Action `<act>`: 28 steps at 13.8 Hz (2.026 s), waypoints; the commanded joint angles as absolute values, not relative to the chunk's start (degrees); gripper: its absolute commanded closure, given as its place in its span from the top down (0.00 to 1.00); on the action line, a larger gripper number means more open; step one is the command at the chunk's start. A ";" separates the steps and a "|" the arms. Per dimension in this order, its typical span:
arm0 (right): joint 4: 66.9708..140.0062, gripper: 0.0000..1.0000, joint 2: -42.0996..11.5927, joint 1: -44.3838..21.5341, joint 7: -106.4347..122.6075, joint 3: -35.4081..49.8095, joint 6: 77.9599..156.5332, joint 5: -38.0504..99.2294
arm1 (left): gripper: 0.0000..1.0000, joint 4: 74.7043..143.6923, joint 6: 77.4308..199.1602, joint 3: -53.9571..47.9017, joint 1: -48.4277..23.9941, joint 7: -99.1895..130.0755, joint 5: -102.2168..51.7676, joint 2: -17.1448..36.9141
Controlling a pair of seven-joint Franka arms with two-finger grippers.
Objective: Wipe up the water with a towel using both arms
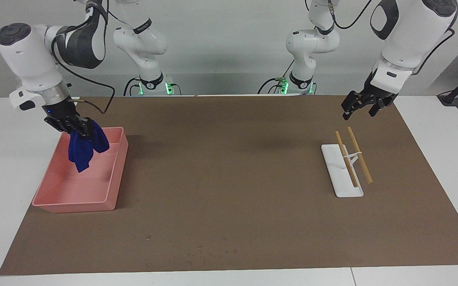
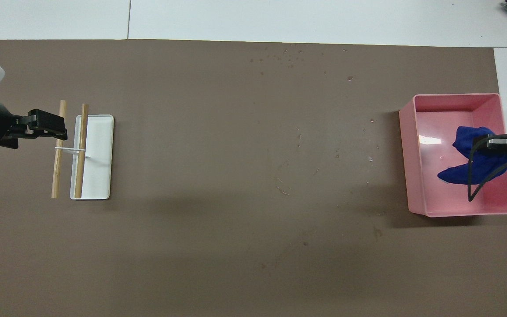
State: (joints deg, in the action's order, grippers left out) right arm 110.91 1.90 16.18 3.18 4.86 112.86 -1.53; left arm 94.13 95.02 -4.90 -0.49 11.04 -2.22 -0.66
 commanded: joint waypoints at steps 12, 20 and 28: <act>119.97 0.82 -8.96 21.45 11.78 5.89 125.95 -9.23 | 1.00 95.80 96.15 -4.22 -1.23 11.51 -2.81 -1.67; 106.98 0.98 -3.17 20.92 1.42 13.96 112.17 -4.23 | 1.00 96.24 96.15 -4.22 -1.23 11.51 -2.81 -1.84; 87.21 0.98 -2.72 20.92 -13.89 26.63 93.71 -4.04 | 1.00 96.50 95.80 -4.22 -1.32 12.13 -2.90 -1.93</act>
